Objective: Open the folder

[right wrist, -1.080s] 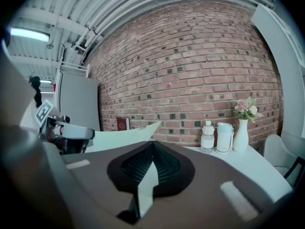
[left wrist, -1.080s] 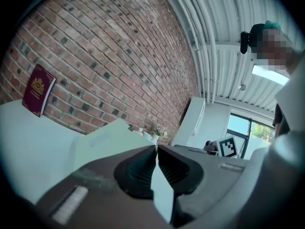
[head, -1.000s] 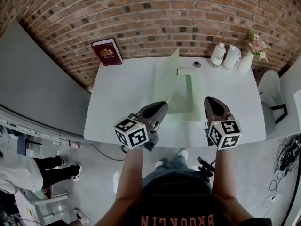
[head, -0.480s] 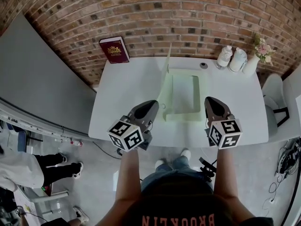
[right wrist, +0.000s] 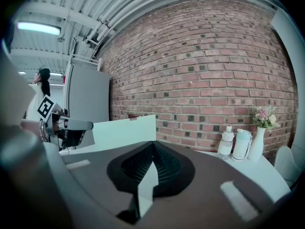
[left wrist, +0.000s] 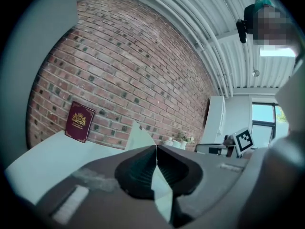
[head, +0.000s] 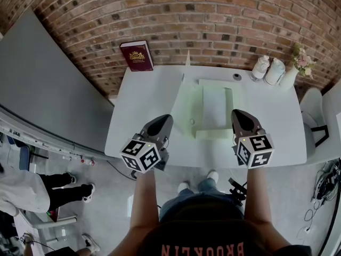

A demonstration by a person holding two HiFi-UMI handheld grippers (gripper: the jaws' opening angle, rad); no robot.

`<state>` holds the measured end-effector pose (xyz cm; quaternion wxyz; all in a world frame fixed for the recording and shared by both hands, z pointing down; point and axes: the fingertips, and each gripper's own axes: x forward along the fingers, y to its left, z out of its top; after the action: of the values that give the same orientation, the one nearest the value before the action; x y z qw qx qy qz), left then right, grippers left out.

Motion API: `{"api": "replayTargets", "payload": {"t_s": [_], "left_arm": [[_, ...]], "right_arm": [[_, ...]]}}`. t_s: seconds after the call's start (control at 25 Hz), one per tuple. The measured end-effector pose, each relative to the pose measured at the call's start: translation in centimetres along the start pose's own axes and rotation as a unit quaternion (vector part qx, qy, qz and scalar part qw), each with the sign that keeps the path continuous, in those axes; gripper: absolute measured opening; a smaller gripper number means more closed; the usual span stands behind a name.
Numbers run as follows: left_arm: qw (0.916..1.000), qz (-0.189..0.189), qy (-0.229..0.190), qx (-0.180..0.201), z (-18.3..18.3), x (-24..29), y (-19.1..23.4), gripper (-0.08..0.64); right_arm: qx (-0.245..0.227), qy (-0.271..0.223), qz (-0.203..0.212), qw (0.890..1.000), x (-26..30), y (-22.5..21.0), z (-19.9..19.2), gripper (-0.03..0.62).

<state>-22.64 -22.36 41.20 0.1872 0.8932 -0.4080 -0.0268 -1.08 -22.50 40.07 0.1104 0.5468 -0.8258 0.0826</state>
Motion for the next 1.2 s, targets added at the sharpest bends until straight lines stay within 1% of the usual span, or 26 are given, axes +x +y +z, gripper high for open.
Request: {"api": "replayTargets", "payload": {"t_s": [0.28,0.52,0.64,0.8,0.96,1.04,1.2], "left_arm": [[0.9984,0.053,-0.004,-0.019,-0.6,-2.1,3.2,0.003],[0.9926,0.117,0.008,-0.031,-1.7,-4.0,6.3,0.002],[0.9880,0.150,0.023,-0.028,-2.7,-5.0,8.0,0.002],[0.9809,0.187,0.033,-0.041,-3.9,-6.1,10.5,0.002],[0.9727,0.222,0.050,-0.045,-5.1,-6.8,12.6,0.002],[0.9682,0.239,0.062,-0.041,-5.8,-7.1,13.5,0.003],[0.9579,0.271,0.094,-0.020,-6.8,-7.6,15.0,0.008]], "right_arm": [[-0.009,0.009,0.007,1.000,0.9,1.6,-0.1,-0.002],[-0.012,0.017,0.009,1.000,1.4,2.5,-0.4,-0.002],[-0.015,0.021,0.011,1.000,1.6,3.2,-0.7,-0.002],[-0.018,0.032,0.016,0.999,1.9,4.2,-1.3,-0.002],[-0.024,0.038,0.016,0.999,2.1,4.7,-1.7,-0.002],[-0.024,0.040,0.012,0.999,2.2,4.7,-1.9,-0.002],[-0.022,0.047,0.006,0.999,2.2,4.7,-2.3,-0.002]]}}
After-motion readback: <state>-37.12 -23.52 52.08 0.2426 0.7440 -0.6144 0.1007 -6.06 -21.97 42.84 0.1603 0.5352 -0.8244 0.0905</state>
